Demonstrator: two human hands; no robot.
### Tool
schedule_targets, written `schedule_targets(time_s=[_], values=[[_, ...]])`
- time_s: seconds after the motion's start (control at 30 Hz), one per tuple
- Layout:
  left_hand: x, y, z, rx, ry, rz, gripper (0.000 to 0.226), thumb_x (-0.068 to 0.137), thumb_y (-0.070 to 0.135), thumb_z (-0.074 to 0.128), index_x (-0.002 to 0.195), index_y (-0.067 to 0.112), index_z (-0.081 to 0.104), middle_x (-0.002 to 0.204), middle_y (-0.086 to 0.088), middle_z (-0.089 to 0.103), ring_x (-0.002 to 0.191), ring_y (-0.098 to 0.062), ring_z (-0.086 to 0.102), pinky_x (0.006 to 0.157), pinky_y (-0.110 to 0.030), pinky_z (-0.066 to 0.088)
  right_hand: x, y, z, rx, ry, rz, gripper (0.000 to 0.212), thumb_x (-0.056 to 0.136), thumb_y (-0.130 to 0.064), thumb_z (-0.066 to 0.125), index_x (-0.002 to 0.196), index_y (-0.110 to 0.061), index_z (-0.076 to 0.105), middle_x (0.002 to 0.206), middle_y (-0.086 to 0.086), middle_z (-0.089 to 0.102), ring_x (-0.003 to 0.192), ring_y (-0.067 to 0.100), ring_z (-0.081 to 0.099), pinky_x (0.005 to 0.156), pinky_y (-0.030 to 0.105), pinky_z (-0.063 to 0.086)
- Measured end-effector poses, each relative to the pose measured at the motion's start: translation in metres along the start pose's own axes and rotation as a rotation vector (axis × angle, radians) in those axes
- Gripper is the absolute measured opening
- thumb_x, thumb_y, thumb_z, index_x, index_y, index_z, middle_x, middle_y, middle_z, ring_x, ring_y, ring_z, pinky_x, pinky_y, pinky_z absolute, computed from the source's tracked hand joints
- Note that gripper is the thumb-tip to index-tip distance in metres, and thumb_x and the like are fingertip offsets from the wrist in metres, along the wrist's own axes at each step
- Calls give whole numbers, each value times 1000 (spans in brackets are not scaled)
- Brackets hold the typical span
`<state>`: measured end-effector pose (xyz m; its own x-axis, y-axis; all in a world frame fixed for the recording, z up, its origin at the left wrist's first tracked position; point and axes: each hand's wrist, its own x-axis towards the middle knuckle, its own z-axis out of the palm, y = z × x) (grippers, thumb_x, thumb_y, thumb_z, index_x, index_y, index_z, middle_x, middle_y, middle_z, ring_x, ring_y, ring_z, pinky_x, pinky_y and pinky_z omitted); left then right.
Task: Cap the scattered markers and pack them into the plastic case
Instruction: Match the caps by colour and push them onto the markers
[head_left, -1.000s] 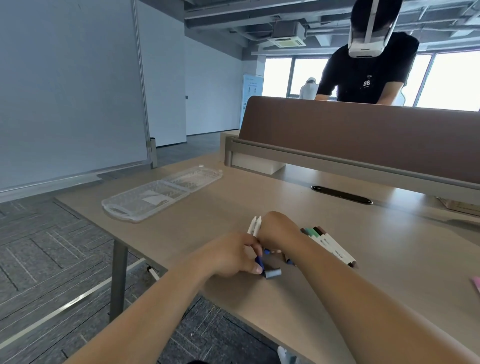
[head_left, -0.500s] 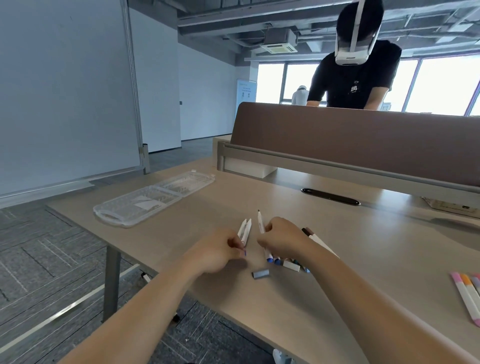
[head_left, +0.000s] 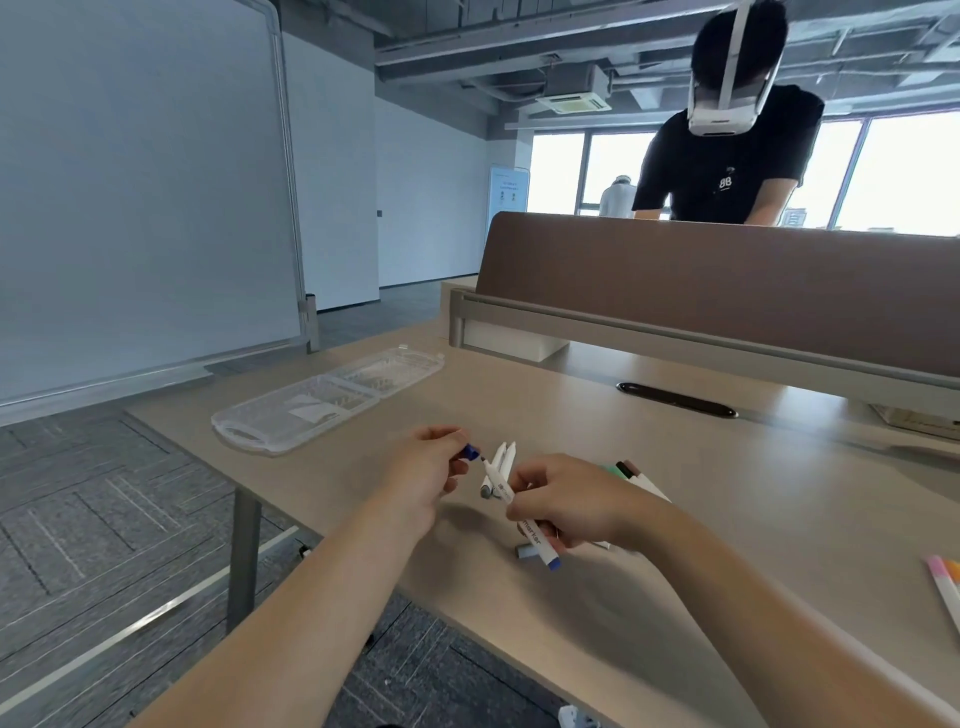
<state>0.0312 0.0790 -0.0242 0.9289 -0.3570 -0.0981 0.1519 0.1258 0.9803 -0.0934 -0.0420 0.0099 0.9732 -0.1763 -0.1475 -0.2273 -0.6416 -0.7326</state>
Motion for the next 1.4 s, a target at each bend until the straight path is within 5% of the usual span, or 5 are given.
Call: schedule_targets(time_s=[0.53,0.8,1.03,1.2,1.4], values=[[-5,-17,11,252,-18,185,9,87,21,69,80,18,65,73,0,70,61,-13,57,64,-29,40,8,5,-3,-213,118,-90,19,91,-25,63,76,-13,65,66,1,59,54,13,51,62,30,44],[-1,-2,5,392,-106,188,37,91,10,58,126,24,58,100,-8,67,70,-10,58,61,-22,40,29,7,-12,-303,264,83,19,89,-20,63,79,-6,71,69,7,58,57,17,51,51,24,37],[2,-7,-1,491,-126,213,18,89,8,58,99,19,68,83,0,65,66,-10,54,60,-19,40,60,15,-7,-466,326,278,22,88,-11,59,69,-11,49,65,3,45,58,17,44,52,26,33],[7,-9,-8,492,-125,249,16,89,6,58,93,16,69,76,2,65,62,-12,52,64,-24,42,70,14,-1,-544,330,280,18,86,-3,55,100,-9,66,99,8,68,91,24,64,75,33,52],[11,-17,-10,467,-146,238,15,92,9,58,86,19,67,75,0,66,63,-14,52,64,-27,41,91,2,7,-478,324,272,6,87,-10,59,83,-8,62,77,5,57,69,21,53,55,27,38]])
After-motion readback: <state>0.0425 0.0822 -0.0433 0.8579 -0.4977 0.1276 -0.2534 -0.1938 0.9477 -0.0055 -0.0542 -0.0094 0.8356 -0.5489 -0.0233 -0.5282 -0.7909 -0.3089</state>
